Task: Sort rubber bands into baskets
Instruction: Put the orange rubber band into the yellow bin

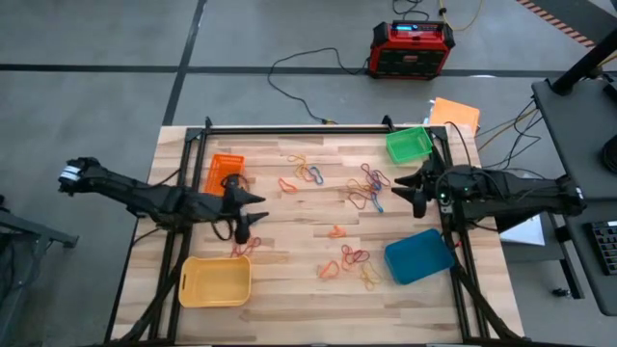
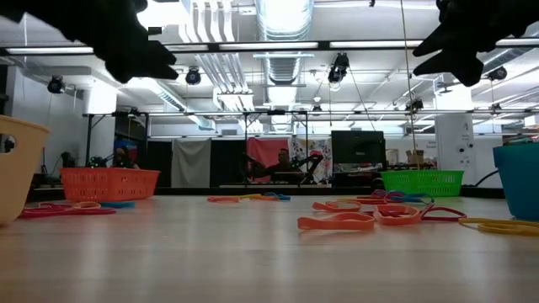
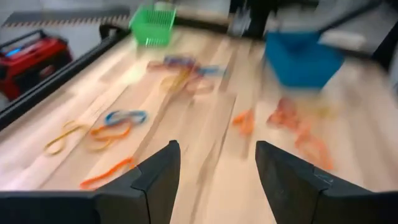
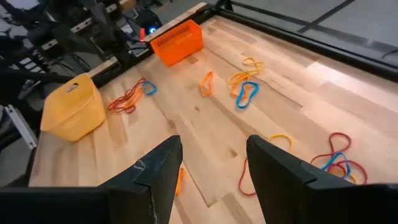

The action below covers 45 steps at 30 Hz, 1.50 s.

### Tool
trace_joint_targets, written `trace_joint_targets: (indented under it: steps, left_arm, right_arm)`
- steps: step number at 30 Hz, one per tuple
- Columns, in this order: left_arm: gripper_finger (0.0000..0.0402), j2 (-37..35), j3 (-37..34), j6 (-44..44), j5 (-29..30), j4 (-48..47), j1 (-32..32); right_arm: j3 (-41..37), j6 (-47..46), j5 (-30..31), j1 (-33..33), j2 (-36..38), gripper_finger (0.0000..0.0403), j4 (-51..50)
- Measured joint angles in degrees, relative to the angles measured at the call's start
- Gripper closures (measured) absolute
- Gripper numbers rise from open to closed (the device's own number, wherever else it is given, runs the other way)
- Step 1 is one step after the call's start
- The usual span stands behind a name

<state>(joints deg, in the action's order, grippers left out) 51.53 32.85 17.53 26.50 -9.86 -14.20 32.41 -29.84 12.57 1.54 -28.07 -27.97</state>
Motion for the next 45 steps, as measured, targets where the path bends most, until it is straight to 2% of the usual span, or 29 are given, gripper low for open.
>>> trace_joint_targets:
  steps: [3,9,12,14,17,20,27,45]
  left_arm:
    - [0.0208,4.54,4.19,-4.97,0.01,-2.02,1.15]
    - [0.0208,13.33,7.39,-18.08,-1.54,1.85,7.15]
    - [0.0208,17.67,8.28,-21.65,-9.47,2.95,13.58]
    - [0.0208,20.16,8.92,-22.89,-15.72,2.88,18.21]
    - [0.0208,23.56,10.32,-24.42,-24.25,2.9,24.33]
    - [0.0208,27.0,12.14,-26.55,-28.46,2.95,27.5]
    - [0.0208,34.69,14.39,-34.31,-29.19,2.27,28.03]
    - [0.0208,48.82,14.0,-39.69,-29.82,6.15,36.66]
  right_arm:
    - [0.21,1.1,2.57,-0.02,-0.77,0.0227,0.29]
    - [-0.2,5.76,12.13,-0.01,-3.23,0.0227,0.42]
    - [-0.22,7.37,19.23,0.01,-4.92,0.0227,1.1]
    - [-0.2,7.81,21.86,0.01,-5.63,0.0227,1.97]
    - [0.09,8.3,21.54,0.01,-5.92,0.0227,3.23]
    - [0.1,8.17,18.58,0.01,-5.9,0.0227,3.56]
    - [0.13,4.92,11.41,-0.01,-5.88,0.0227,3.42]
    - [0.13,3.88,10.96,0.0,-5.88,0.0227,3.38]
